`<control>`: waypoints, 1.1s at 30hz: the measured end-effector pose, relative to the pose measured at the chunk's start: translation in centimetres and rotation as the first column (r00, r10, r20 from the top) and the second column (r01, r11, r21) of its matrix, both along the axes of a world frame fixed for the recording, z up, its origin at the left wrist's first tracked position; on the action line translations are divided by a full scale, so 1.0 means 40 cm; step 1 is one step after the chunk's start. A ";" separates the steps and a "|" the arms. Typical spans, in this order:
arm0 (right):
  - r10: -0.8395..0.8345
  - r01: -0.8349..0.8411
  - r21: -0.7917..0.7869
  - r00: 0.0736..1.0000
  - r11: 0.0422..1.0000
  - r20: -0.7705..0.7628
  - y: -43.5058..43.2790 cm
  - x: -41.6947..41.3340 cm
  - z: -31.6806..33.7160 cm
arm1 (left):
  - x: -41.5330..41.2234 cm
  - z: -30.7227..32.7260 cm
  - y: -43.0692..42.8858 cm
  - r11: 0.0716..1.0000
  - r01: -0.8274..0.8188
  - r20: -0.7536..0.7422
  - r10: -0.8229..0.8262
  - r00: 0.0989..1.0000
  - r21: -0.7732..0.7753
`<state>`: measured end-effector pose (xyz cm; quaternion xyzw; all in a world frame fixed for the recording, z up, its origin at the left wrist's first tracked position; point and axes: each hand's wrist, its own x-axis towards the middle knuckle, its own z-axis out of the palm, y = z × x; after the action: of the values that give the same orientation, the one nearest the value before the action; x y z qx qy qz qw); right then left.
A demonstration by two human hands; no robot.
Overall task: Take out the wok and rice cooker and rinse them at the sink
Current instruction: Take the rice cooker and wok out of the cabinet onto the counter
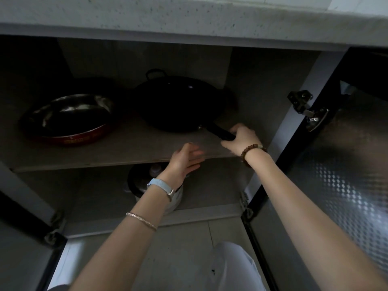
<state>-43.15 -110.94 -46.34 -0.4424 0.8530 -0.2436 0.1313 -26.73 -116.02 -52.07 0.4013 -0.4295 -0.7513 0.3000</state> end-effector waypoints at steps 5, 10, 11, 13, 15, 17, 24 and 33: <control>-0.024 -0.013 0.071 0.872 0.997 0.489 -0.027 0.053 0.000 | -0.055 0.015 -0.024 0.975 0.135 -0.122 -0.114 0.986 0.179; -0.025 -0.016 0.065 0.813 0.998 0.581 -0.028 0.080 0.003 | -0.107 0.077 -0.029 0.959 0.143 -0.236 -0.083 0.968 0.246; -0.009 -0.025 0.052 0.823 0.998 0.568 -0.025 0.084 0.002 | -0.115 0.083 -0.029 0.955 0.157 -0.238 -0.096 0.967 0.253; 0.009 -0.031 0.033 0.845 0.999 0.534 -0.019 0.090 -0.001 | -0.129 0.089 -0.028 0.949 0.171 -0.231 -0.110 0.967 0.266; 0.002 -0.018 0.027 0.864 0.999 0.504 -0.008 0.093 -0.007 | -0.139 0.084 -0.026 0.947 0.173 -0.216 -0.115 0.970 0.271; -0.004 -0.009 0.024 0.870 1.000 0.493 0.010 0.097 -0.016 | -0.145 0.077 -0.021 0.948 0.155 -0.211 -0.097 0.973 0.277; -0.022 0.015 0.018 0.864 1.000 0.503 0.091 0.140 -0.020 | -0.151 0.044 0.031 0.961 -0.016 -0.132 0.054 0.990 0.278; -0.072 0.000 0.154 0.884 0.988 0.462 0.234 0.268 0.116 | -0.025 0.160 0.180 0.922 -0.125 0.051 0.114 0.992 0.366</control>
<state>-32.45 -101.60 -41.69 -0.3439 0.8205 -0.2805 0.3602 -27.75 -108.83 -45.66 0.4865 -0.2597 -0.7931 0.2585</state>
